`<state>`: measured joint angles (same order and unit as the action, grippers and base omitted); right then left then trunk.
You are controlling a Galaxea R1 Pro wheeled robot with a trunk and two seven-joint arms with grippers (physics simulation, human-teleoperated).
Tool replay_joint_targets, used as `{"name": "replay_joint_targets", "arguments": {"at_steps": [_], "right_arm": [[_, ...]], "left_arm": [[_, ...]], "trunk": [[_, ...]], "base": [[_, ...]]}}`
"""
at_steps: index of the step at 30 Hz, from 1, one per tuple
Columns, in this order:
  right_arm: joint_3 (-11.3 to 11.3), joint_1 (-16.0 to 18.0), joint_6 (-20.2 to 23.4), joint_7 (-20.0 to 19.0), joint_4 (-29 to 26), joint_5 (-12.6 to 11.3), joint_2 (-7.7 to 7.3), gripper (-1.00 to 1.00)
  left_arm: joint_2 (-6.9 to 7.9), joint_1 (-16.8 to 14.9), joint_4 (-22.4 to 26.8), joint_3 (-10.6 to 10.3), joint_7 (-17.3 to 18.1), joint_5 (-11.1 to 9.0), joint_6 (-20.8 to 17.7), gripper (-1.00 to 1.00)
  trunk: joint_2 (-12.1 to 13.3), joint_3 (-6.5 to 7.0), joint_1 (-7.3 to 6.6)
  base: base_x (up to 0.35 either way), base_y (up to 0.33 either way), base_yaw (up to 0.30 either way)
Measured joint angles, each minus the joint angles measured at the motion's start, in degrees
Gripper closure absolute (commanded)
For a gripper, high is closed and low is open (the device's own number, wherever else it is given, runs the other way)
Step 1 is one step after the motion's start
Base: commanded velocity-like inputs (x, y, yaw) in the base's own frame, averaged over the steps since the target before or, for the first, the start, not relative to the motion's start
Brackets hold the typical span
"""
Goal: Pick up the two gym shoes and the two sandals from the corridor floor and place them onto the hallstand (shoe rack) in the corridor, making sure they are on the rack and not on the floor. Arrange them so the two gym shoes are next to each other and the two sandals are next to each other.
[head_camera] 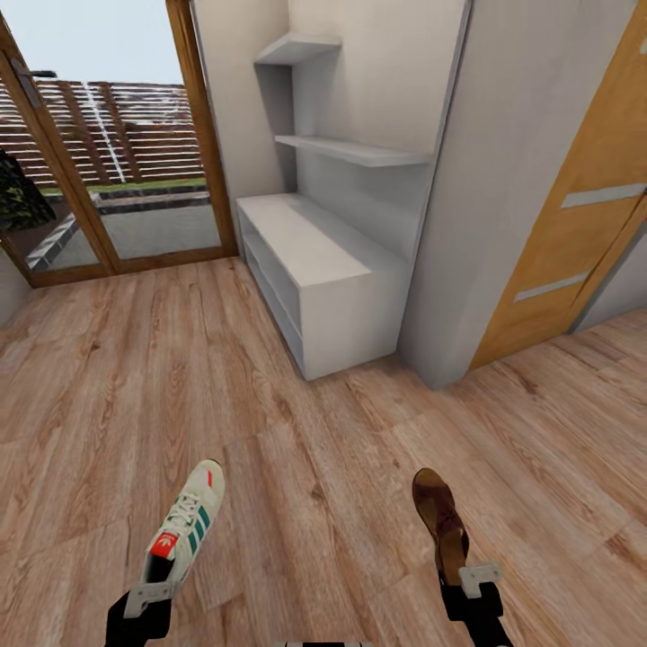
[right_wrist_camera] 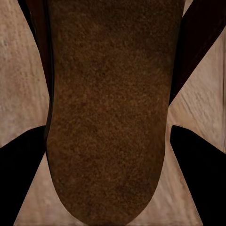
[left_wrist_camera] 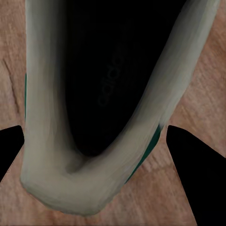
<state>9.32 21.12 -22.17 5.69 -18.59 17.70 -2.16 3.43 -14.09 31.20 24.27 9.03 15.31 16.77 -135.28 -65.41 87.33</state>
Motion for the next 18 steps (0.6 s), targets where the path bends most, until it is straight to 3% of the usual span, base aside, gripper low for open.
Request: {"name": "replay_joint_targets", "arguments": {"at_steps": [6,11,18], "right_arm": [[0.2,-0.6,-5.4,-0.1,5.1,-1.7,-1.01,1.0],[0.2,-0.7,-7.7,-0.1,7.1,-3.7,-1.1,1.0],[0.2,-0.7,-8.0,0.0,7.5,-4.3,-1.05,1.0]], "left_arm": [[-0.03,0.2,0.0,2.8,0.0,0.2,2.0,1.0],[-0.4,0.7,-0.1,3.3,0.0,0.2,2.9,1.0],[-0.73,1.3,-0.1,3.2,0.1,0.2,3.0,1.0]], "trunk": [[0.4,0.72,-0.23],[0.4,1.17,-0.22],[0.4,1.8,-0.22]], "base": [[0.0,0.0,0.0],[0.0,0.0,0.0],[-0.036,0.033,0.0]]}}
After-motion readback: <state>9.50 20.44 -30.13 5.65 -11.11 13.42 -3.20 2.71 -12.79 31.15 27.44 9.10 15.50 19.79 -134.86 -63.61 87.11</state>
